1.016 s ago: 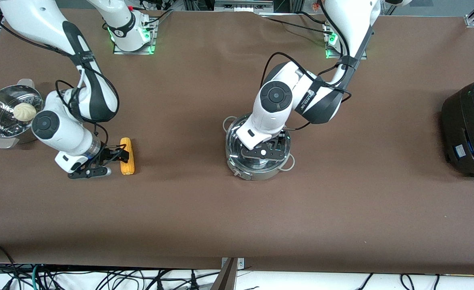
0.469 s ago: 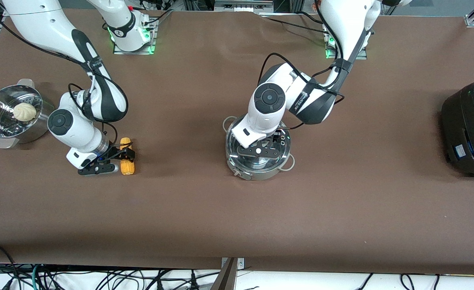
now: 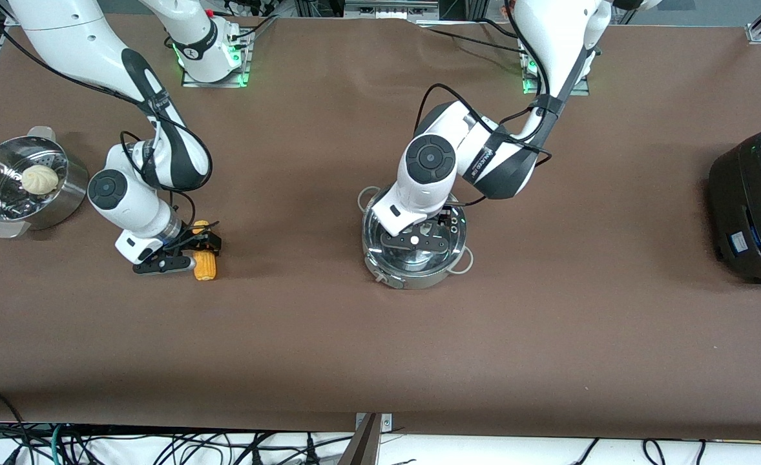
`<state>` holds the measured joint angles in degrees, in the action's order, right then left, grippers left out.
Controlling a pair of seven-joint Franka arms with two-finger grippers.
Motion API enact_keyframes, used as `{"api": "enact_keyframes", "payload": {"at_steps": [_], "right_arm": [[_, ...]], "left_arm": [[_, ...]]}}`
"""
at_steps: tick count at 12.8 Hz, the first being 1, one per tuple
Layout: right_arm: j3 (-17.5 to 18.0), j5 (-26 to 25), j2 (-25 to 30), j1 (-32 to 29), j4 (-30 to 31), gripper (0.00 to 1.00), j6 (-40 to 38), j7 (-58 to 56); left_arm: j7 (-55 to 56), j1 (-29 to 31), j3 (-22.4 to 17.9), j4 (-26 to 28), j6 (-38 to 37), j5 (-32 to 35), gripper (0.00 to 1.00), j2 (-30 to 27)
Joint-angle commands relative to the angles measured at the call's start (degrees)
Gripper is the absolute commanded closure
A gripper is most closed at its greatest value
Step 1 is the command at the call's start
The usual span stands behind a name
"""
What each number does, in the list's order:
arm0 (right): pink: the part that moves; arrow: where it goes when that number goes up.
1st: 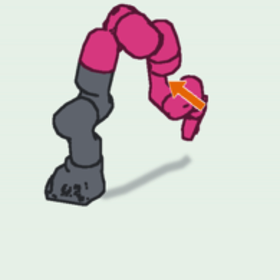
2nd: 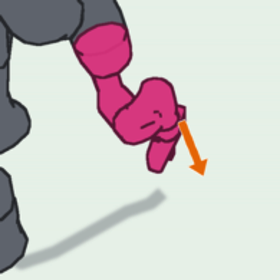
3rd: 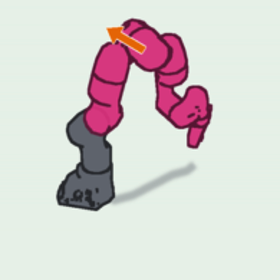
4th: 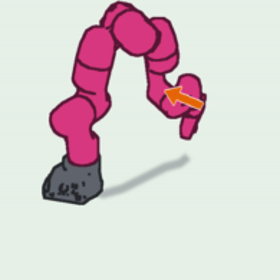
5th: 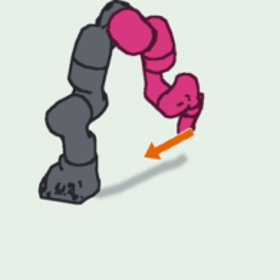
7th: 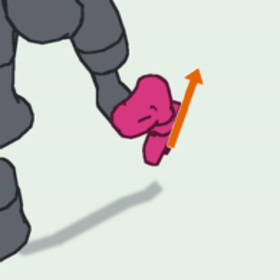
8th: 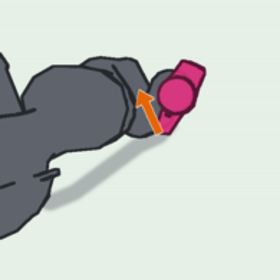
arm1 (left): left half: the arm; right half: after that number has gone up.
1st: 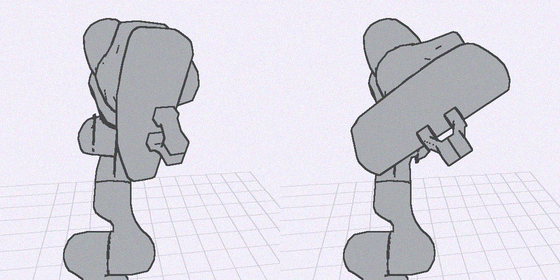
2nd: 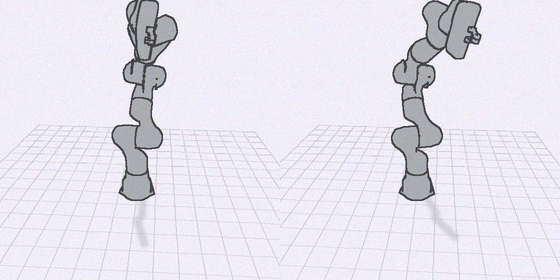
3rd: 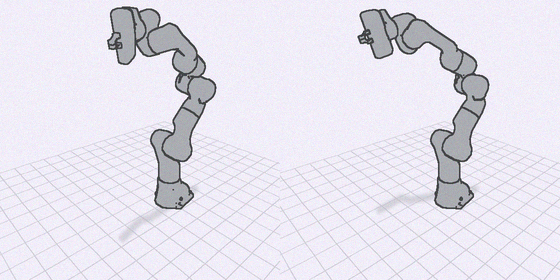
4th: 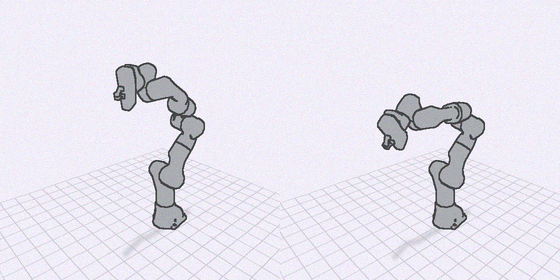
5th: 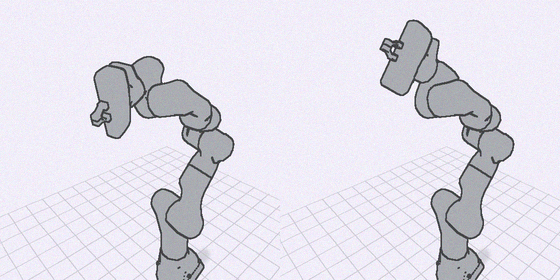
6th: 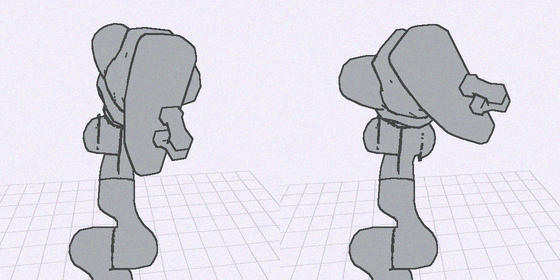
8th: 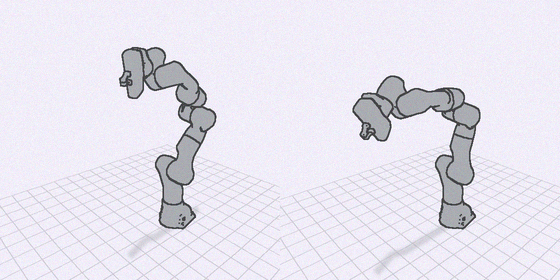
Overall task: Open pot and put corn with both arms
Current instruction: 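Grasp the lid knob with the left gripper while the right gripper grasps the corn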
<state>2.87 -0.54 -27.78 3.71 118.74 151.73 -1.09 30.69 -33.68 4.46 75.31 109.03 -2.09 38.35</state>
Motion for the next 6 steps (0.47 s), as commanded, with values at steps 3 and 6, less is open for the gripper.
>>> {"api": "enact_keyframes", "payload": {"at_steps": [3, 6], "right_arm": [[0.56, 0.63, 0.98, -0.28, 2.81, 0.00, 2.78, -0.40], [0.56, 0.63, 0.98, -0.28, 3.69, 0.03, 4.28, -0.84]], "left_arm": [[-0.63, 0.02, -0.06, 0.80, -2.07, -1.25, 0.14, -1.79], [-0.72, -0.07, -0.06, 0.71, -1.90, -1.08, 0.36, -1.79]]}}
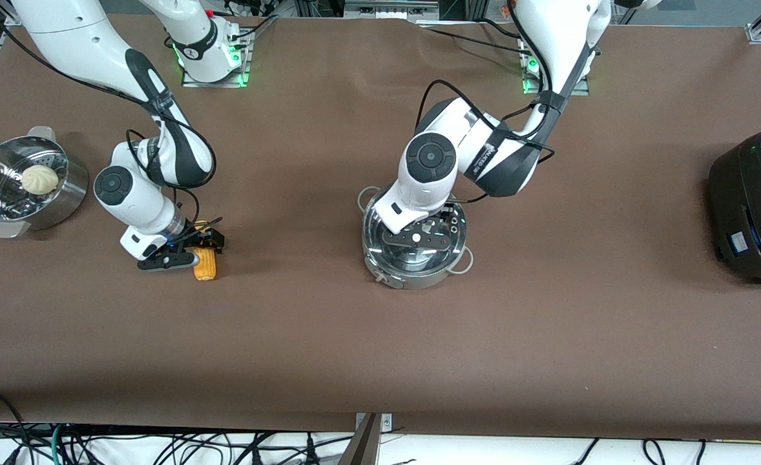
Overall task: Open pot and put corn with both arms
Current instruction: 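Grasp the lid knob with the left gripper while the right gripper grasps the corn, then lift the glass lid off the pot with the left gripper while the right lifts corn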
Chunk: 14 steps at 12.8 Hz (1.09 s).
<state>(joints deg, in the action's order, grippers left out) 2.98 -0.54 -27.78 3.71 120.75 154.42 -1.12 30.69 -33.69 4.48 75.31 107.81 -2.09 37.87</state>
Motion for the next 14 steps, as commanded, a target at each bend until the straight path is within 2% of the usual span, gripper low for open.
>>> {"api": "enact_keyframes", "payload": {"at_steps": [1, 4, 5, 6, 8, 9, 12, 14], "right_arm": [[0.45, 0.63, 0.98, -0.28, 1.68, 0.13, 1.59, -0.90], [0.45, 0.63, 0.80, -0.37, 1.68, 0.42, 1.59, -0.91], [0.45, 0.63, 0.63, -0.37, 1.68, 0.43, 1.67, -0.91], [0.45, 0.54, 0.36, -0.46, 1.59, 0.54, 1.76, -0.99], [0.45, 0.54, 0.45, -0.37, 1.68, 0.92, 1.68, -0.99], [0.45, 0.54, 0.45, -0.37, 1.68, 1.00, 1.67, -0.99], [0.45, 0.54, 0.62, -0.37, 1.59, 1.00, 1.50, -0.99], [0.45, 0.54, 2.20, -0.28, 1.15, 1.00, 0.54, -1.08]], "left_arm": [[-0.72, -0.06, -0.09, 0.63, -0.58, -0.90, 0.47, -1.31], [-0.72, -0.14, -0.18, -0.16, -0.23, -0.37, 0.76, -1.31], [-0.72, -0.14, -0.18, -0.34, -0.23, -0.46, 0.88, -1.31], [-0.28, -0.23, -0.18, -0.43, -0.23, -0.64, 0.94, -1.31], [0.51, -0.23, -0.09, -2.26, -0.75, -0.81, 0.94, -1.66], [0.77, -0.23, -0.09, -2.45, -0.75, -1.07, 0.94, -2.96], [6.73, -0.23, 0.26, -2.71, -1.63, -1.16, 0.94, -3.85], [6.93, 0.20, -0.26, -2.80, -6.27, -0.73, 0.94, -6.48]]}}
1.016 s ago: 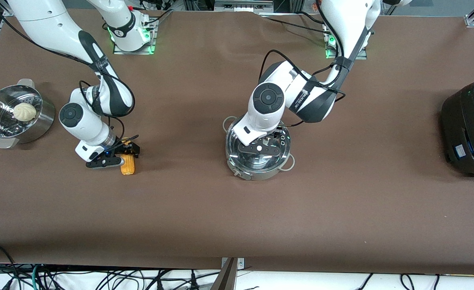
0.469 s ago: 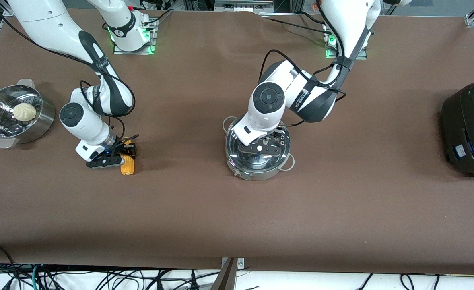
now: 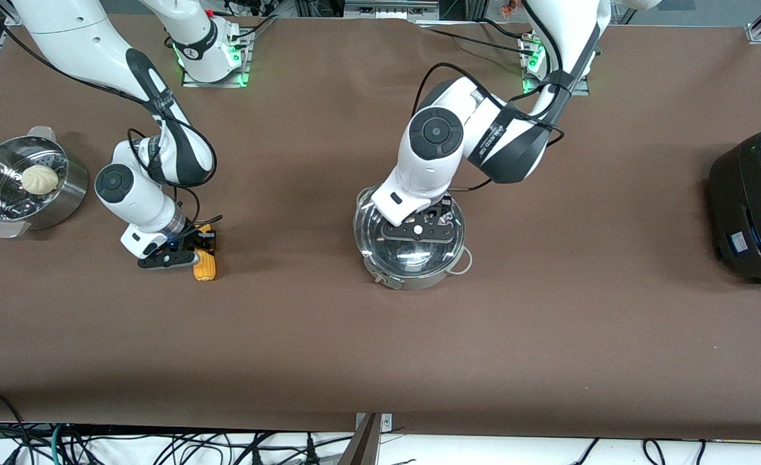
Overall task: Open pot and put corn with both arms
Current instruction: 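Lift the glass lid off the pot with the left gripper while the right lifts corn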
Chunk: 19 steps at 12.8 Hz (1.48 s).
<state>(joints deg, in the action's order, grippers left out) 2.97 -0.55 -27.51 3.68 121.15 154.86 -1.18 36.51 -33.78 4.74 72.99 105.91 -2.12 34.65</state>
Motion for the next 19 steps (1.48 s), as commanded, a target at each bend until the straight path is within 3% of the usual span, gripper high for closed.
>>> {"api": "enact_keyframes", "payload": {"at_steps": [1, 3, 6, 8, 10, 12, 15, 19], "right_arm": [[0.46, 0.55, 3.67, -0.26, 0.67, 1.00, -1.56, -1.01], [0.54, 0.55, 6.93, -0.26, -1.17, 1.00, -8.22, -0.84], [1.24, 0.63, 11.15, -0.26, -7.66, 1.00, -23.23, -0.40], [1.69, 0.63, 12.13, -0.26, -13.46, 1.00, -32.91, -0.05], [1.77, 0.63, 12.13, -0.17, -17.86, 1.00, -38.29, -0.05], [3.43, 0.63, 12.22, -0.17, -21.03, 1.00, -42.78, 2.31], [7.04, 0.55, 12.04, -0.17, -22.27, 1.00, -43.50, 8.81], [12.23, 0.46, 11.08, 2.54, -25.78, 1.00, -43.59, 20.94]], "left_arm": [[0.76, 0.73, -0.95, -0.40, -5.61, -0.35, 0.94, -4.92], [-2.12, 4.40, -1.49, -0.05, -9.82, -0.25, 0.92, -8.36], [-19.50, 12.74, -1.75, 0.74, -19.65, -0.26, 0.93, -12.66], [-26.46, 18.64, -1.75, 0.75, -24.85, -0.17, 0.96, -12.68], [-32.44, 23.39, -1.75, 1.18, -24.96, 0.79, 0.96, -12.67], [-33.78, 25.60, -1.40, 2.94, -22.95, 8.15, 0.95, -12.33], [-33.87, 27.79, -1.40, 8.99, -15.41, 9.15, 0.96, -12.32], [-35.28, 30.00, -1.22, 20.76, 0.84, 9.15, 0.95, -12.41]]}}
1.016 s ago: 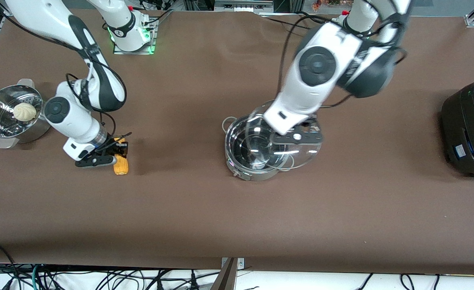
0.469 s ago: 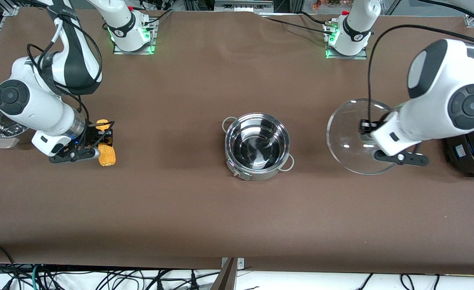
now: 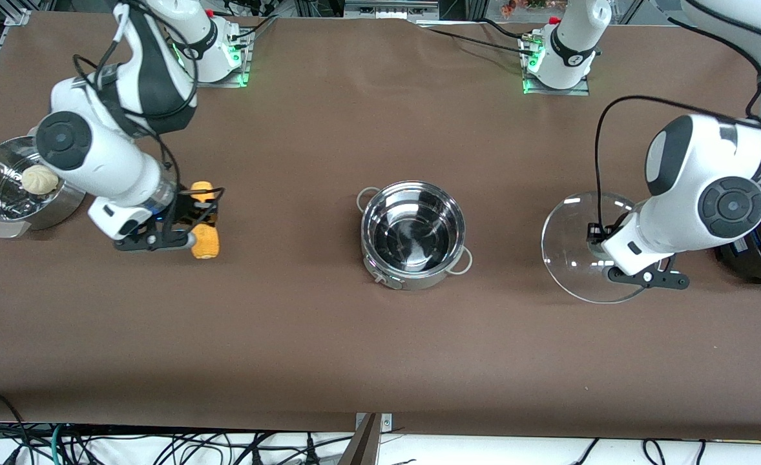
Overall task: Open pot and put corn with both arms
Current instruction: 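Lift the glass lid off the pot with the left gripper while the right lifts corn, then set the lid on the table with the left gripper while the right carries corn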
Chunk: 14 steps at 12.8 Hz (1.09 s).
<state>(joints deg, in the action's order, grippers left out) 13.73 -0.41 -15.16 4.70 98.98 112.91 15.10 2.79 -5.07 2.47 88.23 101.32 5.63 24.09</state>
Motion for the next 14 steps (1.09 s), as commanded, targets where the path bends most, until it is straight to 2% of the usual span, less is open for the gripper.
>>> {"api": "enact_keyframes", "payload": {"at_steps": [1, 5, 8, 11, 13, 14], "right_arm": [[1.47, 0.41, -1.80, 3.11, -4.31, 1.00, -1.56, 6.24], [1.56, 0.41, -7.06, 10.92, -10.28, 1.00, -1.29, 15.37], [1.47, -0.03, -12.42, 17.34, -16.08, 1.00, -0.85, 24.16], [1.39, -1.61, -17.35, 21.83, -20.65, 1.00, -0.33, 29.35], [1.30, -2.93, -19.98, 24.82, -23.11, 1.00, 1.86, 33.74], [1.30, -3.28, -21.48, 26.05, -24.69, 1.00, 2.48, 35.24]], "left_arm": [[-1.56, 1.29, 0.96, 8.08, 8.95, 1.40, 0.95, -1.77], [-2.96, 3.83, 0.96, 18.72, 24.33, 1.40, 0.95, -0.10], [-3.85, 5.68, 1.05, 21.01, 28.22, 1.31, 0.95, 2.01], [-3.76, 5.77, 1.05, 21.29, 28.67, 1.05, 0.94, 4.56], [-3.76, 6.12, 1.05, 21.20, 28.67, 0.78, 0.86, 4.83], [-3.76, 6.12, 1.05, 21.11, 28.67, 0.78, 0.64, 4.83]]}}
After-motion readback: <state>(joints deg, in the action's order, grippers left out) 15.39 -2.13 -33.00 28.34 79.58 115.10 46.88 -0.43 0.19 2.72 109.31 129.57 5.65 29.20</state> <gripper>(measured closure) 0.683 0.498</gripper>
